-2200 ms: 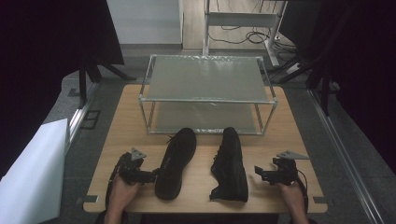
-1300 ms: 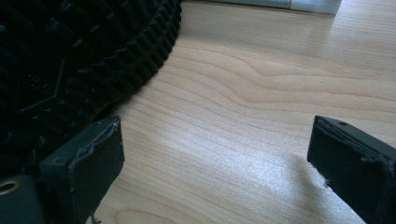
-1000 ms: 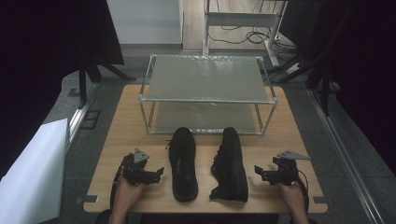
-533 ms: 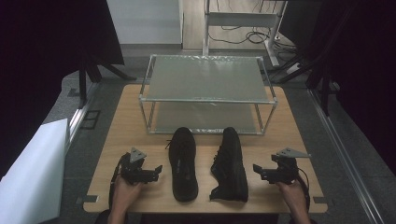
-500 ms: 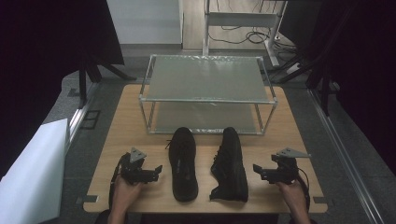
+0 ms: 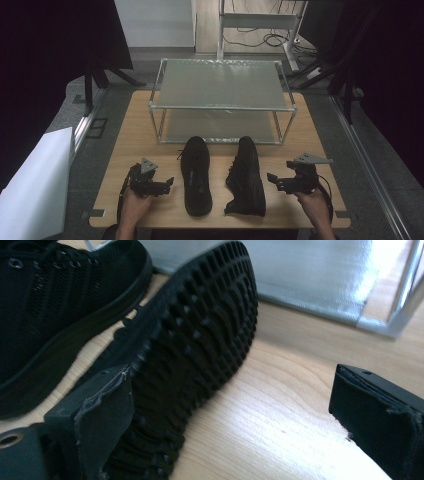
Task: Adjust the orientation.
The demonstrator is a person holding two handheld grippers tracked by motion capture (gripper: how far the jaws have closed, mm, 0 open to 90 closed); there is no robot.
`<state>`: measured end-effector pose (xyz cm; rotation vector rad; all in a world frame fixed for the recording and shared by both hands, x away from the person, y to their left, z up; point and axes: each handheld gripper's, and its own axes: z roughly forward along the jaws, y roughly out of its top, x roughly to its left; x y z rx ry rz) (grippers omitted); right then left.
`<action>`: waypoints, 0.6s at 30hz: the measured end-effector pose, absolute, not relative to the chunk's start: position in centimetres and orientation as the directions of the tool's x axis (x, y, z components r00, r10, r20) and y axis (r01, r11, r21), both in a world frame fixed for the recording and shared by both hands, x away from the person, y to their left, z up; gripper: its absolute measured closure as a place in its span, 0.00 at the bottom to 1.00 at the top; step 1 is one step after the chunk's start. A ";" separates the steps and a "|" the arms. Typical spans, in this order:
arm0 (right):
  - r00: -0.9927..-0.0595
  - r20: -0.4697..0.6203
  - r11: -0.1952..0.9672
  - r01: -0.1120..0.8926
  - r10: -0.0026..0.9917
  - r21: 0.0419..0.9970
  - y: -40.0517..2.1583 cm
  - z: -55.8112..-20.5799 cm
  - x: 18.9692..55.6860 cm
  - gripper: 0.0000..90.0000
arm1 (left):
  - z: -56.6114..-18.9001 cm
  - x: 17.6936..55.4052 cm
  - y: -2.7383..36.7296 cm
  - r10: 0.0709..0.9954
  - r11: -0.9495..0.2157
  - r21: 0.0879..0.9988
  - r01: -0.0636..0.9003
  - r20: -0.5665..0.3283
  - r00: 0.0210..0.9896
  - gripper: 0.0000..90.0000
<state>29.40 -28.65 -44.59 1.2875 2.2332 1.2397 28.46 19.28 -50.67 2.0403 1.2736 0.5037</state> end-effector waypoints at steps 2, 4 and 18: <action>-0.569 0.163 0.239 0.565 0.806 0.790 -28.4 -44.1 29.5 0.05 | -50.7 28.5 19.2 0.893 -0.302 0.710 0.636 -0.023 0.450 0.00; -0.575 0.159 0.245 0.562 0.803 0.790 -28.1 -43.8 29.5 0.05 | -50.8 28.5 19.2 0.893 -0.307 0.706 0.638 -0.018 0.450 0.00; -0.588 0.112 0.292 0.548 0.801 0.784 -24.5 -44.0 30.6 0.03 | -50.8 28.6 19.2 0.895 -0.325 0.696 0.640 0.007 0.447 0.00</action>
